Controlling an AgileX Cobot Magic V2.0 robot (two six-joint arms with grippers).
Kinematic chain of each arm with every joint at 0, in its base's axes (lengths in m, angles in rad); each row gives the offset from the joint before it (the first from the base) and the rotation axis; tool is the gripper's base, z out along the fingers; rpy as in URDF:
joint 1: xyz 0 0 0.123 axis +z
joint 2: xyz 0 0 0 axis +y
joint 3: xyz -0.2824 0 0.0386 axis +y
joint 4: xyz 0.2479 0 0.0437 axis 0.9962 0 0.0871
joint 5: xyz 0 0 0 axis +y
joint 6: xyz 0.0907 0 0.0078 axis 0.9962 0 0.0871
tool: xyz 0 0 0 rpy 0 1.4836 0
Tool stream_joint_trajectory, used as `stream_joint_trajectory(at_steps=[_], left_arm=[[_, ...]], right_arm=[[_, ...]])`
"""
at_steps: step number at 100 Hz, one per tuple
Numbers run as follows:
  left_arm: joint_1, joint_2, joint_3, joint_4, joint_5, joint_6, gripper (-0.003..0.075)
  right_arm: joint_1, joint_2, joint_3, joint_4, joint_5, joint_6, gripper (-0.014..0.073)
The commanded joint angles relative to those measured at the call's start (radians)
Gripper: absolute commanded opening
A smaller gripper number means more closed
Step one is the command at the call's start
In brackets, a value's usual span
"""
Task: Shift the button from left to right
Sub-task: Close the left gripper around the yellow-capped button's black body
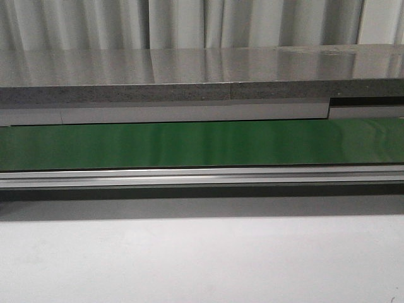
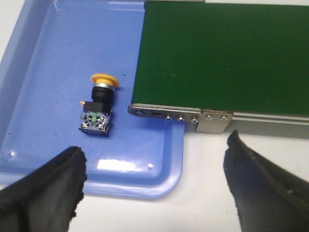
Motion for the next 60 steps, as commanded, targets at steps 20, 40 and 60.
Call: stream_joint_trajectory(at_steps=[20, 40, 60], left_arm=[[0.049, 0.007, -0.049, -0.005, -0.052, -0.086, 0.0584], [0.180, 0.130, -0.134, -0.005, 0.010, -0.086, 0.0584], [0.205, 0.321, -0.246, -0.004, 0.010, -0.076, 0.0584]], right_arm=[[0.000, -0.020, -0.015, 0.000, -0.086, 0.000, -0.0067], [0.000, -0.020, -0.015, 0.000, -0.086, 0.000, -0.0067], [0.000, -0.020, -0.015, 0.000, -0.086, 0.000, -0.0067]])
